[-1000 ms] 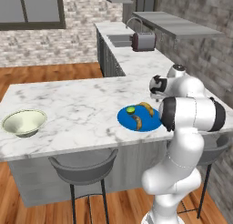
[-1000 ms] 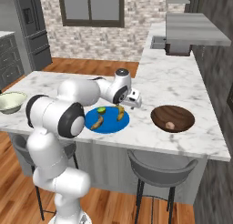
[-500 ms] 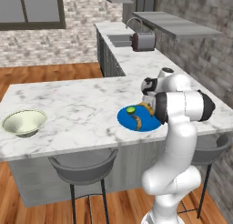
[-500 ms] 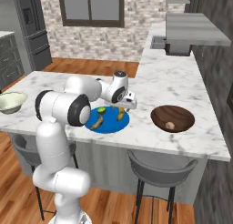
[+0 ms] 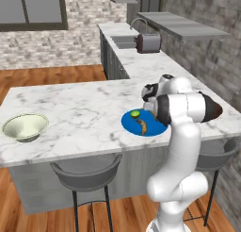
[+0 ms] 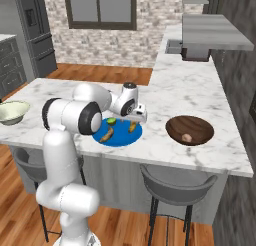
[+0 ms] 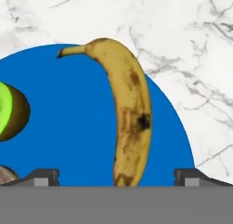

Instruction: Take the fruits from the plate on the dining counter and place two fruits in each bowl.

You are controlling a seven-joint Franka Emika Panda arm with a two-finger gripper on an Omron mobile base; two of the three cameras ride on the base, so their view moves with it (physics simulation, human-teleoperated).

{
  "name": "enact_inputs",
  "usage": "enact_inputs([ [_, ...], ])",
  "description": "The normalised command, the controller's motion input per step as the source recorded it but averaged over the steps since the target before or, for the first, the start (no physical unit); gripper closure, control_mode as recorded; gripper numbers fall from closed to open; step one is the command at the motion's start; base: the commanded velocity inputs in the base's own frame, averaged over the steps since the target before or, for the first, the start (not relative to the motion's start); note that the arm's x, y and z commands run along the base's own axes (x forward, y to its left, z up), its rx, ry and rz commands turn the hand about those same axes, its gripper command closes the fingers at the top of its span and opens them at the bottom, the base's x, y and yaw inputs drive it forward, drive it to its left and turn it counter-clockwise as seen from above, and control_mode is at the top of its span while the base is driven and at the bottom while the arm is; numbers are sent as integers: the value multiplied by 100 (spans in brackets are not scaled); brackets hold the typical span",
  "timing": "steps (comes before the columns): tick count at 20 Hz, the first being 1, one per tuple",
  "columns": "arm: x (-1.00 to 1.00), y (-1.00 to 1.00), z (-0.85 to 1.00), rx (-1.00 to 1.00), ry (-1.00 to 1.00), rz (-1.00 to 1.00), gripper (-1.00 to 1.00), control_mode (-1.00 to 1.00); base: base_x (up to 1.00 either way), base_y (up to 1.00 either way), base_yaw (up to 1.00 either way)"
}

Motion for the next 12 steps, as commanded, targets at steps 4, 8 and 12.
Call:
enact_inputs([
  [4,18,0,-24,0,0,1,-100,-100,0,0,0],
  [8,4,0,-13,0,-1,0,-100,-100,0,0,0],
  [12,9,-2,-14,0,-2,0,-100,-100,0,0,0],
])
